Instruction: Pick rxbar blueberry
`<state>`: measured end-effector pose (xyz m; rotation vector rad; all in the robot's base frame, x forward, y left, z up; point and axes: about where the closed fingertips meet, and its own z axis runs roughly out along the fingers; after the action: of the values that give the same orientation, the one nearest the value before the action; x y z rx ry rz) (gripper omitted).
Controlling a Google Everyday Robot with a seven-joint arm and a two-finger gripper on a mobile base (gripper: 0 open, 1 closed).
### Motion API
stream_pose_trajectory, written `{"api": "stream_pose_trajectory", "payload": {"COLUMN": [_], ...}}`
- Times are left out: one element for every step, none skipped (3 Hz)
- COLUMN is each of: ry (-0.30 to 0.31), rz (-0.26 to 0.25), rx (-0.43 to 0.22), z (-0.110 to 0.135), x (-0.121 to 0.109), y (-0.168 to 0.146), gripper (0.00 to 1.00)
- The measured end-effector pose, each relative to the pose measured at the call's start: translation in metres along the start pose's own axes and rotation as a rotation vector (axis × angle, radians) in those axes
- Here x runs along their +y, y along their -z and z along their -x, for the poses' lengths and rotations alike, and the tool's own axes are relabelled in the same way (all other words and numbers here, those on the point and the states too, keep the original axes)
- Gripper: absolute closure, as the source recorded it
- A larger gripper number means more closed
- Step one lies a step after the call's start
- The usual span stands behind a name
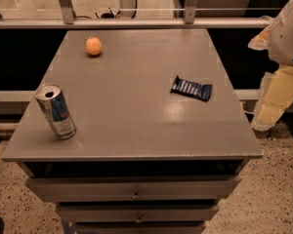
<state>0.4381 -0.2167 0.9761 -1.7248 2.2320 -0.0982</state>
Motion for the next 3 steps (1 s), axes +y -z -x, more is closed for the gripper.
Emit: {"api": "stream_pose_trajectory", "payload": {"ry": [0.000, 0.011, 0.000], "rz": [0.000, -0.010, -0.023], "rx": [0.000, -0.022, -0.108], "z": [0.000, 0.001, -0.003], "x": [0.000, -0.009, -0.040], "y": [0.000, -0.006, -0.029], "gripper": [0.00, 0.00, 0.00]}}
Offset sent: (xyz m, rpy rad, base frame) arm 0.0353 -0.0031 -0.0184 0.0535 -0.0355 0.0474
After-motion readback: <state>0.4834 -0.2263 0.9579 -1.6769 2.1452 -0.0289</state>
